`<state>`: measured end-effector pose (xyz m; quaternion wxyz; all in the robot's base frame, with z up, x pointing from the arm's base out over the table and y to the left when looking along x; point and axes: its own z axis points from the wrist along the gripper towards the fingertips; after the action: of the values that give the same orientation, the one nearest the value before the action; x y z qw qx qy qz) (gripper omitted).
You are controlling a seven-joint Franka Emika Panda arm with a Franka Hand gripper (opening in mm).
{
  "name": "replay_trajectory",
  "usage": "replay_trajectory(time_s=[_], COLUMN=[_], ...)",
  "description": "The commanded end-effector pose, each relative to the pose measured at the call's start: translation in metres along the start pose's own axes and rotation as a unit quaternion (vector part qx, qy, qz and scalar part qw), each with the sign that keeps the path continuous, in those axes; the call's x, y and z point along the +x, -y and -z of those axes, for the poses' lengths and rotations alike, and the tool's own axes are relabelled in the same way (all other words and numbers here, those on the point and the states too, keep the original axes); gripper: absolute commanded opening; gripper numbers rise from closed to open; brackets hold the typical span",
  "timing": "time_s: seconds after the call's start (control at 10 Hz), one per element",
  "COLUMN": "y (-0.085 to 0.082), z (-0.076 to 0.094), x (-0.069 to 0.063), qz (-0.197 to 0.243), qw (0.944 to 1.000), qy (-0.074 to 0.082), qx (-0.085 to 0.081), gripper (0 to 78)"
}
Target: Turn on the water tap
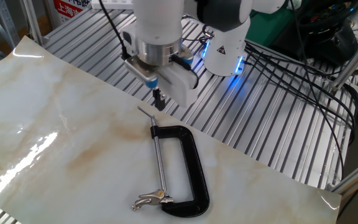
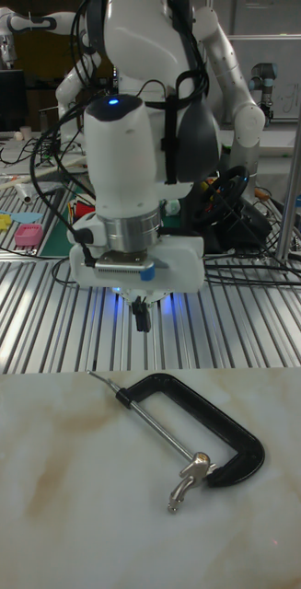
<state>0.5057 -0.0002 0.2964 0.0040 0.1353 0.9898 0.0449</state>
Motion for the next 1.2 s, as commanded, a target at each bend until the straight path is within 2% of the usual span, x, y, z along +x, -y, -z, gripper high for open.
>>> replay_trajectory(time_s=[0.1,0.6,0.7,0.9,1.2], y=[-0.001,0.001,0.003,0.004,0.004], z=[-0.013,-0.028,-0.033,-0.035,-0.035], x=[-0.024,-0.030,-0.030,-0.029,-0.029], qz=[-0.018,-0.038,-0.041,-0.047,-0.054], qw=[0.9997,0.9989,0.9985,0.9980,0.9974], qy=[0.007,0.022,0.032,0.040,0.040], qx=[-0.015,-0.014,-0.015,-0.016,-0.024], gripper=[0.0,0.0,0.0,0.0,0.0])
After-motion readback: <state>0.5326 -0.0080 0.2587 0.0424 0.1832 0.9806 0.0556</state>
